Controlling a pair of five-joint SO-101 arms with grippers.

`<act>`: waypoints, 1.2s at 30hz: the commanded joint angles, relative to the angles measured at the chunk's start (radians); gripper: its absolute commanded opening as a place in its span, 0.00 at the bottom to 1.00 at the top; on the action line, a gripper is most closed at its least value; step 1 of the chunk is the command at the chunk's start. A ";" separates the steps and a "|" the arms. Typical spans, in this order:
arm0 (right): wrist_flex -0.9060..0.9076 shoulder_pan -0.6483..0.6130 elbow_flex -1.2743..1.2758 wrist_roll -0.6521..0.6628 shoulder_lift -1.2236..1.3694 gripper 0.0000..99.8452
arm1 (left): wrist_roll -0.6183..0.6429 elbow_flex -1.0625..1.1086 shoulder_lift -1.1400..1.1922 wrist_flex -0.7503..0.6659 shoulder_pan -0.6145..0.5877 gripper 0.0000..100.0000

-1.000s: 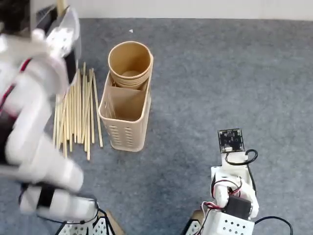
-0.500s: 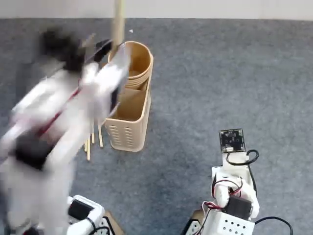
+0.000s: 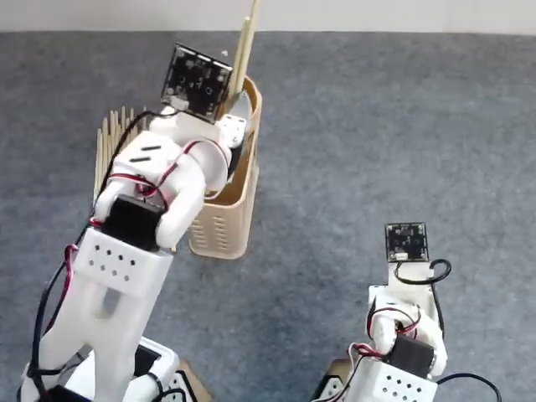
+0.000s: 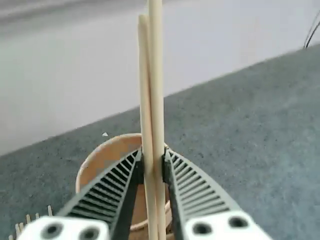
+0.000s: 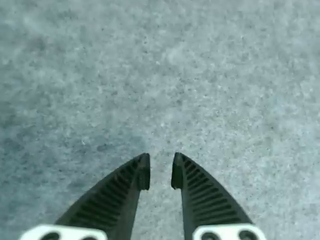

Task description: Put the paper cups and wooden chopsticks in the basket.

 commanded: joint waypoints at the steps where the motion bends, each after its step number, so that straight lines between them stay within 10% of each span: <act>1: -0.004 0.008 0.157 0.009 -0.004 0.09 | -0.008 0.050 -0.047 -0.026 -0.027 0.00; 24: -0.004 0.008 0.157 0.009 -0.004 0.09 | -0.006 0.236 -0.456 -0.023 -0.219 0.17; 36: -0.004 0.008 0.157 0.009 -0.004 0.09 | 0.083 -0.222 -0.153 0.419 -0.565 0.17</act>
